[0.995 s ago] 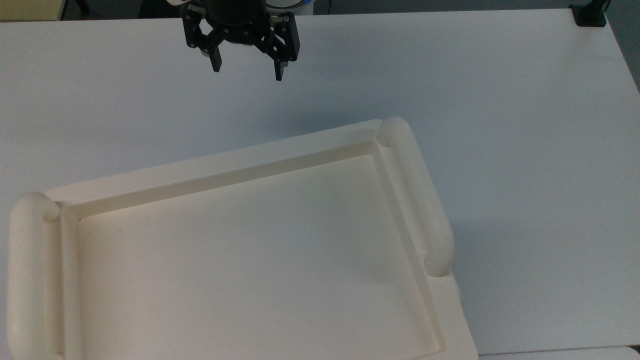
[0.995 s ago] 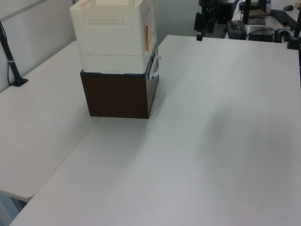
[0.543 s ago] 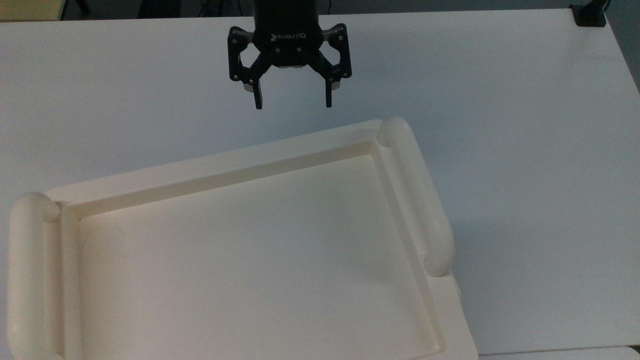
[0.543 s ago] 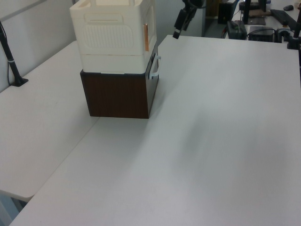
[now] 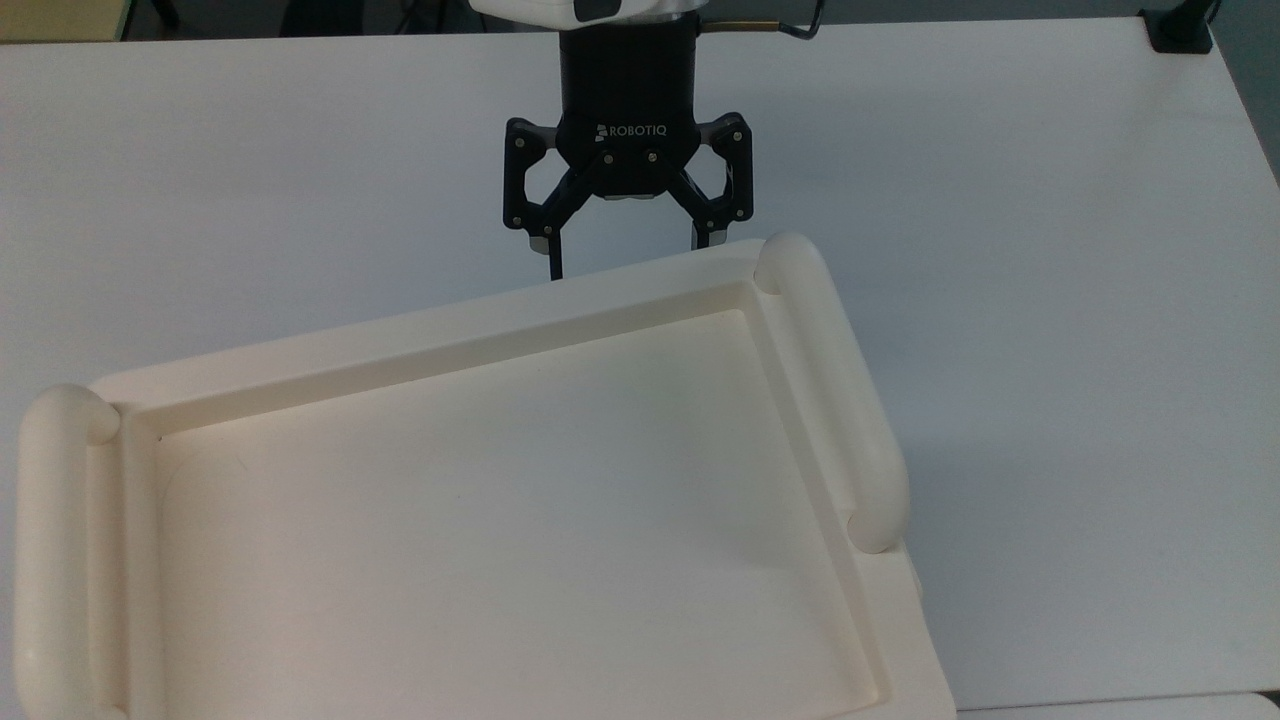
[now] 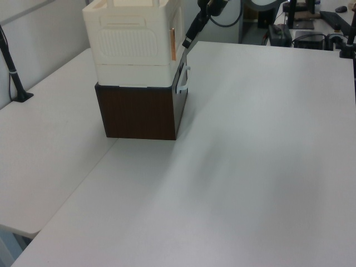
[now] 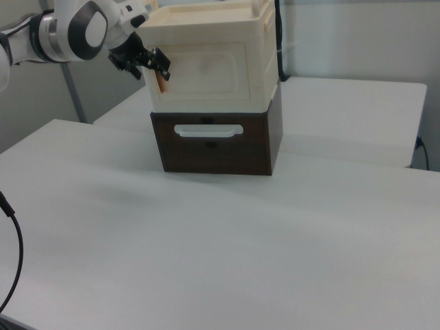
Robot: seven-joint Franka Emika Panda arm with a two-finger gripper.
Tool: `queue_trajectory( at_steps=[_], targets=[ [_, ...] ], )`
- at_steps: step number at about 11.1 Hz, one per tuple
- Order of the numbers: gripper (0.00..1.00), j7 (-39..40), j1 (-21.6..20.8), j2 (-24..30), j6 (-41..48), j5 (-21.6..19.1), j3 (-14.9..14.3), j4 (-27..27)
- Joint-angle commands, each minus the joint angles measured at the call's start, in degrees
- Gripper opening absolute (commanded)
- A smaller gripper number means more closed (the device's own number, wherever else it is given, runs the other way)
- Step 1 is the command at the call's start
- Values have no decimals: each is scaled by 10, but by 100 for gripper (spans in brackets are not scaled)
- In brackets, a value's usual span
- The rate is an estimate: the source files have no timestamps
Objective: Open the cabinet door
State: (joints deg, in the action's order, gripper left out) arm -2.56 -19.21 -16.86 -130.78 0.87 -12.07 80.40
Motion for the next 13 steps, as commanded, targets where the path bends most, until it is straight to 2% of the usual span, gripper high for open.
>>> queue_trajectory(
  at_steps=[1,3,5,7,8,9,11,13],
  targets=[
    [96,3,-5,-20,-43,9,-8,-17],
    [89,-3,-21,-35,-57,31,-9,-30],
    [79,-45,-25,-61,-61,54,-9,-50],
    [67,-76,-35,-64,-61,89,-8,-50],
    [48,-83,-36,-65,-61,95,-7,-50],
    [38,-80,-36,-67,-61,96,-7,-49],
    [26,-80,-36,-67,-60,96,-7,-44],
    [24,-80,-32,-67,-60,96,-7,-43]
  ],
)
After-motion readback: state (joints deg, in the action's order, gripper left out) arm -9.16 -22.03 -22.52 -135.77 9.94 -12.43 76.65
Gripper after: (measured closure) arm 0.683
